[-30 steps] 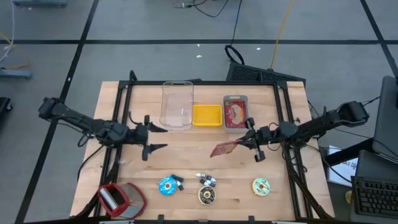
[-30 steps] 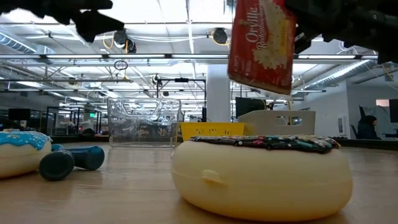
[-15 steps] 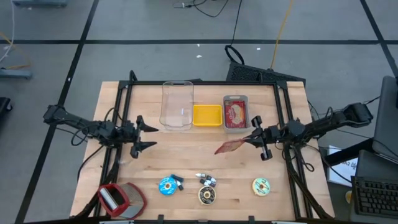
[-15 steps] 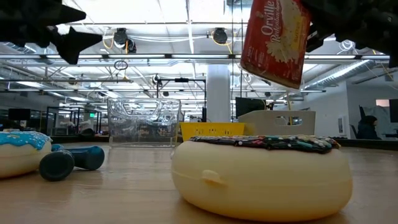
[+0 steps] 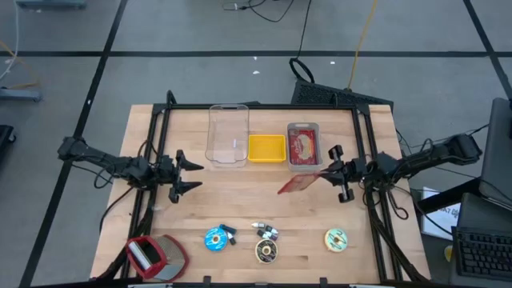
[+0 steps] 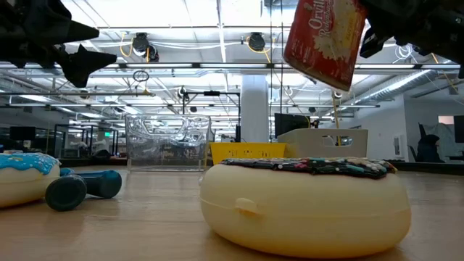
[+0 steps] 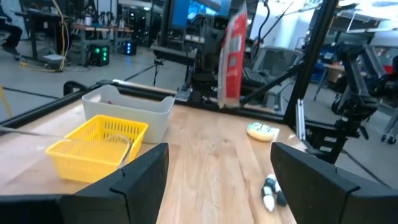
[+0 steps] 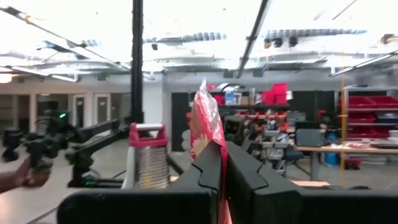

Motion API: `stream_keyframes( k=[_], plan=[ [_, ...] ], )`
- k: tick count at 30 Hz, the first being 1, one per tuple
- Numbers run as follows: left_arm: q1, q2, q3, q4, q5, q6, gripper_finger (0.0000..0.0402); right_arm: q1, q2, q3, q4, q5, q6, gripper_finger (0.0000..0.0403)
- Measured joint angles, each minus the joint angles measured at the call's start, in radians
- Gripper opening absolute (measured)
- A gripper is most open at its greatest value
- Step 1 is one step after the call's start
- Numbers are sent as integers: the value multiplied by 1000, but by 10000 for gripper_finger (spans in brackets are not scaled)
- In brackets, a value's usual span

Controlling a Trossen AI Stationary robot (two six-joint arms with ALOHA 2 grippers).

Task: Pick & Place Food Item
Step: Put the red popcorn bag into the gray bin

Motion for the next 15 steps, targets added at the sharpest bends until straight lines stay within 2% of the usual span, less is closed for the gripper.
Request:
stream_keyframes(
  k=[8, 11, 15],
  plan=[
    [0, 0, 0, 7, 0, 0, 278, -99, -49, 22, -23, -9, -12, 0],
    [0, 0, 0, 7, 0, 0, 276, -154, -60, 54, -107, -9, -6, 0],
    [0, 0, 0, 7, 0, 0, 280, -249, -65, 147, -325, -33, -3, 0]
  ],
)
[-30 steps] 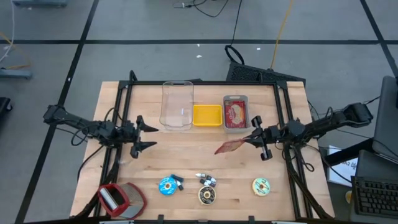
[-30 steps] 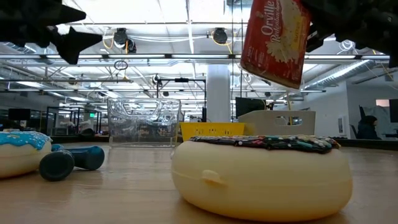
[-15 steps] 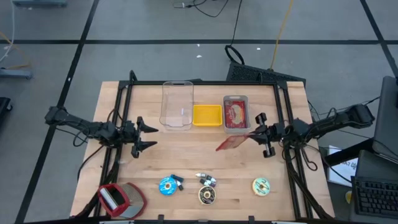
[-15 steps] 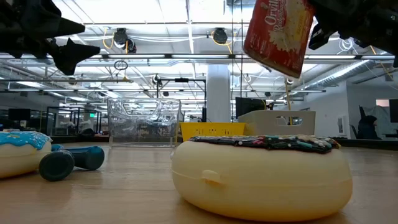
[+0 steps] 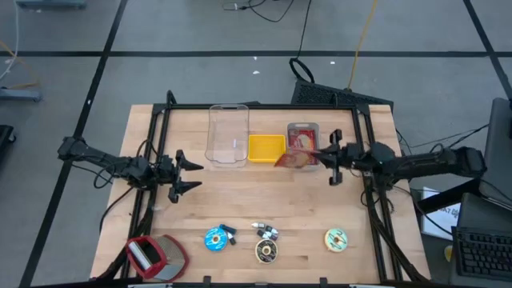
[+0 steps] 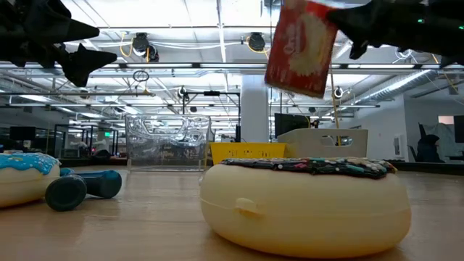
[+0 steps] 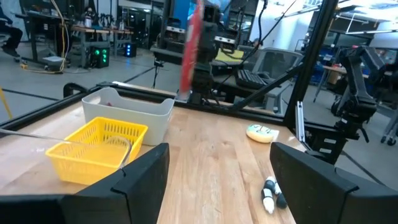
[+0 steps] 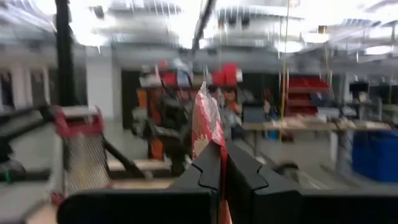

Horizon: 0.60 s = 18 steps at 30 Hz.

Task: Pick & Place Food Item
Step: Put the red popcorn bag into the gray bin

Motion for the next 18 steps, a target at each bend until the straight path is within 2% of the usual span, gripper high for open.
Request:
stream_keyframes(
  k=[7, 10, 18],
  plan=[
    [0, 0, 0, 0, 0, 0, 284, -203, -4, 180, -420, -64, -29, 0],
    [0, 0, 0, 0, 0, 0, 280, -301, -8, 209, -499, -186, -30, 0],
    [0, 0, 0, 0, 0, -1, 284, -556, -54, 210, -535, -535, 42, 0]
  ],
)
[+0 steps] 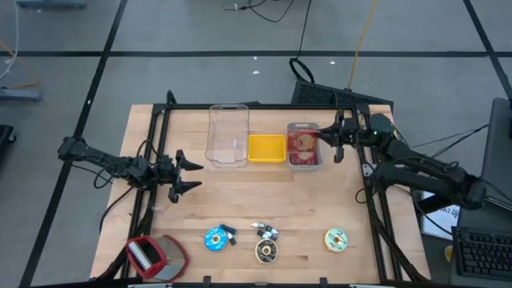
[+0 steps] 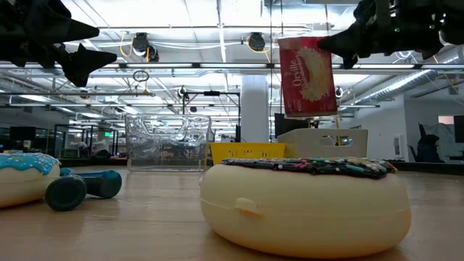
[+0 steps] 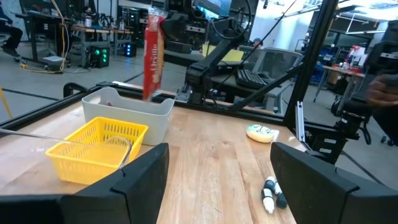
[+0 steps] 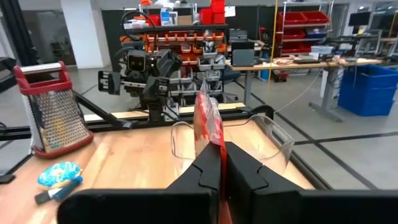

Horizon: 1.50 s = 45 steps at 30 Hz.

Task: Pick & Place Food Item
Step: Put the red popcorn bag into the gray bin

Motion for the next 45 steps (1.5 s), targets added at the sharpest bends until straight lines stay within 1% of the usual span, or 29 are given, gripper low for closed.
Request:
stream_keyframes(
  k=[4, 8, 13, 15, 22, 26, 32, 38, 45],
  plan=[
    [0, 0, 0, 0, 0, 0, 287, -84, -9, -17, 13, -90, -2, 0],
    [0, 0, 0, 0, 0, 0, 283, -143, -8, -60, 13, -174, -15, 0],
    [0, 0, 0, 0, 0, 0, 278, -178, -9, -120, 33, -220, 6, 0],
    [0, 0, 0, 0, 0, 0, 278, -187, -9, -142, 77, -250, 28, 0],
    [0, 0, 0, 0, 0, 0, 287, -206, -10, -213, 203, -297, 109, 0],
    [0, 0, 0, 0, 0, 0, 284, -206, -10, -242, 202, -298, 116, 0],
    [0, 0, 0, 0, 0, 0, 278, -206, -10, -289, 206, -270, 92, 0],
    [0, 0, 0, 0, 0, 0, 285, -206, -10, -323, 239, -271, 86, 0],
    [0, 0, 0, 0, 0, 0, 283, -206, -10, -327, 242, -270, 82, 0]
  ],
)
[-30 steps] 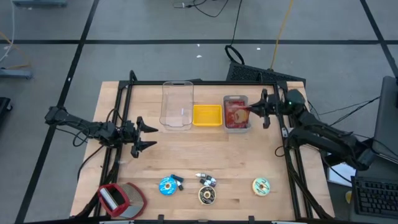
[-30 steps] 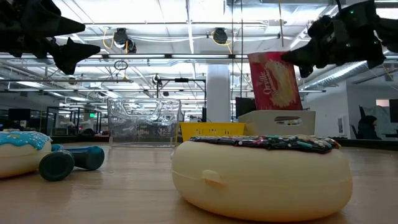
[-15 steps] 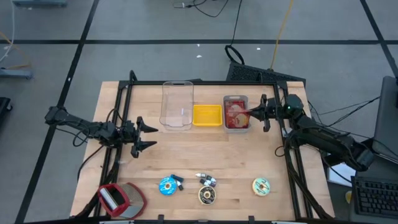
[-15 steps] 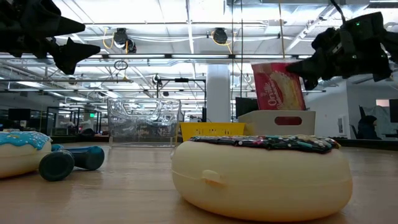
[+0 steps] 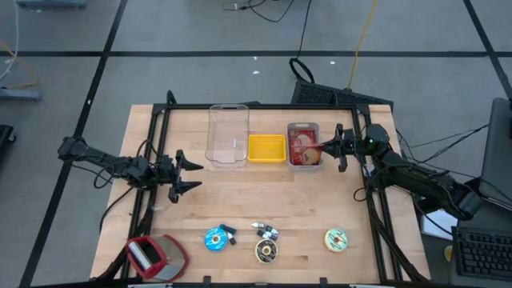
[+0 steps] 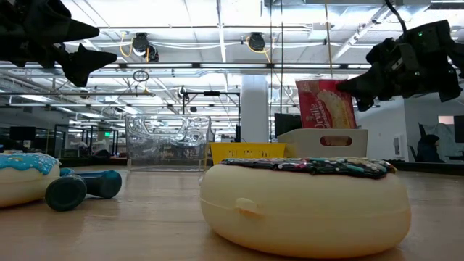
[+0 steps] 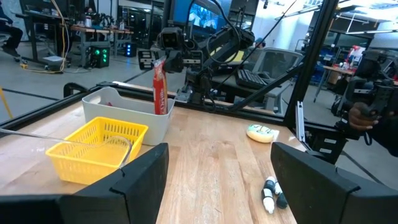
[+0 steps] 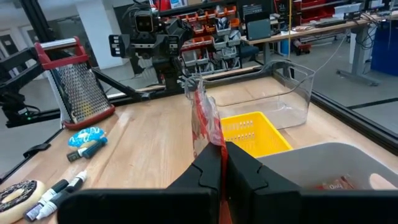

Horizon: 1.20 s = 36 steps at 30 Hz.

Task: Pick & Place Food Item
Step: Put the red popcorn bag into the gray bin, then put the green donut into the yellow bin

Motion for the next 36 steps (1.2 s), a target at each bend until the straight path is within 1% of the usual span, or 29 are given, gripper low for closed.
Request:
stream_keyframes(
  k=[4, 8, 11, 14, 18, 23, 25, 28, 31, 32, 34, 36],
  plan=[
    [0, 0, 0, 0, 0, 0, 281, 0, 0, 0, 0, 0, -4, 3],
    [0, 0, 0, 0, 0, 0, 284, 0, 0, 0, -2, 2, -20, 17],
    [0, 0, 0, 0, 0, 0, 287, 2, 0, 0, -3, 2, -15, 35],
    [0, 0, 0, 0, 0, 0, 286, 6, 0, 0, -3, 16, 7, 63],
    [0, 0, 0, 0, 0, 0, 283, 19, 1, 0, -2, 121, -1, 114],
    [0, 0, 0, 0, 0, 0, 286, 34, 1, 0, 39, 316, -58, 177],
    [0, 0, 0, 0, 0, 0, 287, 37, 1, 0, 67, 377, -86, 193],
    [0, 0, 0, 0, 0, 0, 284, 43, 1, 0, 110, 432, -102, 207],
    [0, 0, 0, 0, 0, 0, 279, 50, 0, 0, 141, 436, -75, 212],
    [0, 0, 0, 0, 0, 0, 277, 55, 0, 0, 151, 421, -55, 212],
    [0, 0, 0, 0, 0, 0, 276, 68, 1, 0, 185, 358, -3, 211],
    [0, 0, 0, 0, 0, 0, 277, 86, 1, 0, 259, 270, 88, 208]
  ],
)
